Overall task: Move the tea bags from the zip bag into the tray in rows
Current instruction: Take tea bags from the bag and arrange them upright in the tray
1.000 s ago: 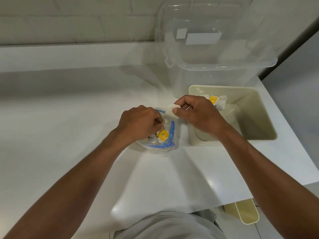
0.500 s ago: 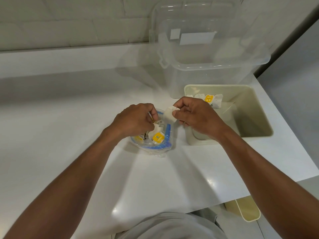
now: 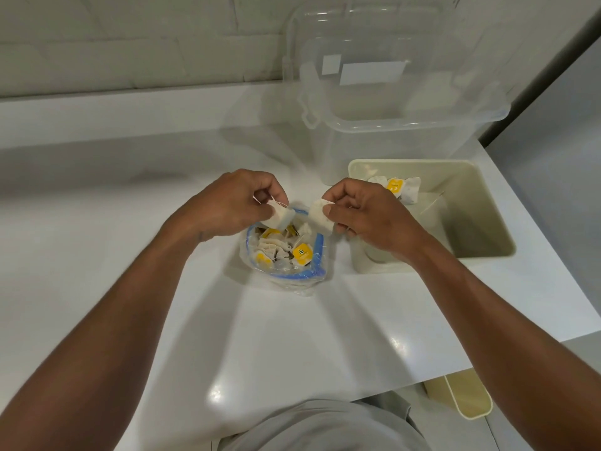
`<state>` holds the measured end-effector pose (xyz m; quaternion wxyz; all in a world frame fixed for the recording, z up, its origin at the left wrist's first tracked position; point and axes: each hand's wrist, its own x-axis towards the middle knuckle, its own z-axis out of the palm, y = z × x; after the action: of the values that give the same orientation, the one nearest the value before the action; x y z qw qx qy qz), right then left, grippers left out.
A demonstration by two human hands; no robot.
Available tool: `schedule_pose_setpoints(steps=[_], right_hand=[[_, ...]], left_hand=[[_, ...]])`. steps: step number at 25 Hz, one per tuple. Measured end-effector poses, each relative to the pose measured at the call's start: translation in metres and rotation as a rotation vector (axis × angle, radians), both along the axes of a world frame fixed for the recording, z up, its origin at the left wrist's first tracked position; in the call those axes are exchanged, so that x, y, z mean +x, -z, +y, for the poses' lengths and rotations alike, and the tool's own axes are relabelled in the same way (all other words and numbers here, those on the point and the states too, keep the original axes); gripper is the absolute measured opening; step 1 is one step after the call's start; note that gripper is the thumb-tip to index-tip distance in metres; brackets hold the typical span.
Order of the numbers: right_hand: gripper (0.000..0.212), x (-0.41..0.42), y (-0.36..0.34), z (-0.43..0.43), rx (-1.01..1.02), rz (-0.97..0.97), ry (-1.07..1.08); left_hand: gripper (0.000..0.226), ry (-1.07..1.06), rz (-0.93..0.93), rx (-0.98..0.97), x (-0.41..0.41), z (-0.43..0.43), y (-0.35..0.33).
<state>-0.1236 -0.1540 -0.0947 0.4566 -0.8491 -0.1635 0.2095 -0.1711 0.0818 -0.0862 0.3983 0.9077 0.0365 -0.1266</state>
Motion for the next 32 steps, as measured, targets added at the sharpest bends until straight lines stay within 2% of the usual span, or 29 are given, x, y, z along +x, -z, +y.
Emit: schedule_pose_setpoints(steps=[4, 8, 10, 12, 14, 17, 21, 28, 32], right_hand=[[0.009, -0.003, -0.013, 0.001, 0.206, 0.364, -0.117], [0.009, -0.006, -0.022, 0.004, 0.153, 0.390, -0.249], [0.010, -0.007, -0.024, 0.010, 0.217, 0.434, -0.232], [0.009, -0.006, -0.022, 0.014, 0.185, 0.330, -0.142], [0.011, -0.003, -0.021, 0.013, 0.176, 0.280, -0.066], [0.010, -0.001, -0.026, -0.003, 0.190, 0.300, -0.043], [0.003, 0.009, -0.036, -0.049, 0.097, 0.137, 0.049], [0.011, 0.049, -0.045, -0.144, -0.023, 0.095, 0.138], [0.004, 0.083, -0.028, -0.180, -0.318, -0.123, 0.108]], left_hand=[[0.028, 0.040, -0.020, 0.090, -0.002, -0.004, 0.002], [0.028, -0.006, -0.017, 0.031, -0.004, -0.001, 0.004], [0.029, -0.004, -0.003, -0.105, -0.005, -0.001, 0.000], [0.032, 0.000, 0.044, -0.312, -0.006, -0.005, -0.007], [0.033, -0.013, 0.031, -0.380, -0.003, -0.008, -0.011], [0.025, -0.010, -0.037, -0.288, 0.005, -0.014, -0.013], [0.017, 0.109, -0.121, -0.153, 0.022, -0.048, -0.024], [0.014, 0.273, -0.156, -0.037, 0.068, -0.130, -0.037], [0.017, 0.290, -0.135, 0.080, 0.098, -0.180, -0.028]])
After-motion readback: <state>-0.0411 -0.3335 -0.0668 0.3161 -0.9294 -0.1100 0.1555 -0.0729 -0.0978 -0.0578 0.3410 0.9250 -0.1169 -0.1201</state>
